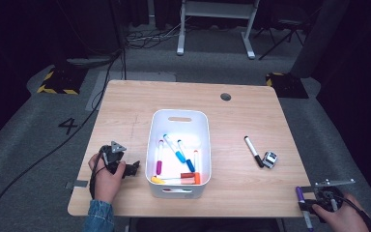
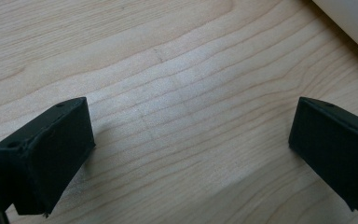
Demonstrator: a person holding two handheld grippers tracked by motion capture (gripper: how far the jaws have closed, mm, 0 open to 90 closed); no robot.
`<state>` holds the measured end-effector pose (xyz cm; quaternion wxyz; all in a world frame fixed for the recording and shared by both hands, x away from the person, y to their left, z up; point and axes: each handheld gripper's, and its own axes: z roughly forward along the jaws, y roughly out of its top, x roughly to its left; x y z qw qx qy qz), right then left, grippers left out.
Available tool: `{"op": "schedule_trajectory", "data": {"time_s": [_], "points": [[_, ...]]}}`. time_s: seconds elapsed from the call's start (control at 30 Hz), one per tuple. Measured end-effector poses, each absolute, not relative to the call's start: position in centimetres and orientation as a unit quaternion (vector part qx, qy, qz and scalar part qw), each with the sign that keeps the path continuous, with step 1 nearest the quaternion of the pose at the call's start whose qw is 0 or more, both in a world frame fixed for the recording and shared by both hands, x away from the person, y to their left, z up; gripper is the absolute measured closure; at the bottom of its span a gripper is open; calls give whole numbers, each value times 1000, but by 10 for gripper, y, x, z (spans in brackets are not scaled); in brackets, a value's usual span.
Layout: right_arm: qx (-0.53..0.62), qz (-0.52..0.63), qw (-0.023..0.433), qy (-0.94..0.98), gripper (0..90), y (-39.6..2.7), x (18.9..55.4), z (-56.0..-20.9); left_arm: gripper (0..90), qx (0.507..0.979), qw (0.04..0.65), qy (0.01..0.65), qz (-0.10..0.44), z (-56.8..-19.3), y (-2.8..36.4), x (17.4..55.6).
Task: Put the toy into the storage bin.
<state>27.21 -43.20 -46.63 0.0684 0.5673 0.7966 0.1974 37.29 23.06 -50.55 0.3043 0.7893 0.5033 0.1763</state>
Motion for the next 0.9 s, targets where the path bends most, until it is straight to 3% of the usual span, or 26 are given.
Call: {"op": "schedule_trajectory", "data": {"time_s": [0.17, 0.9], "points": [[565, 185, 81, 800, 767, -433, 272, -466, 1, 789, 304, 503, 176, -506, 230, 373], [576, 198, 81, 789, 774, -428, 273, -459, 1, 789, 305, 503, 176, -506, 230, 373]]}}
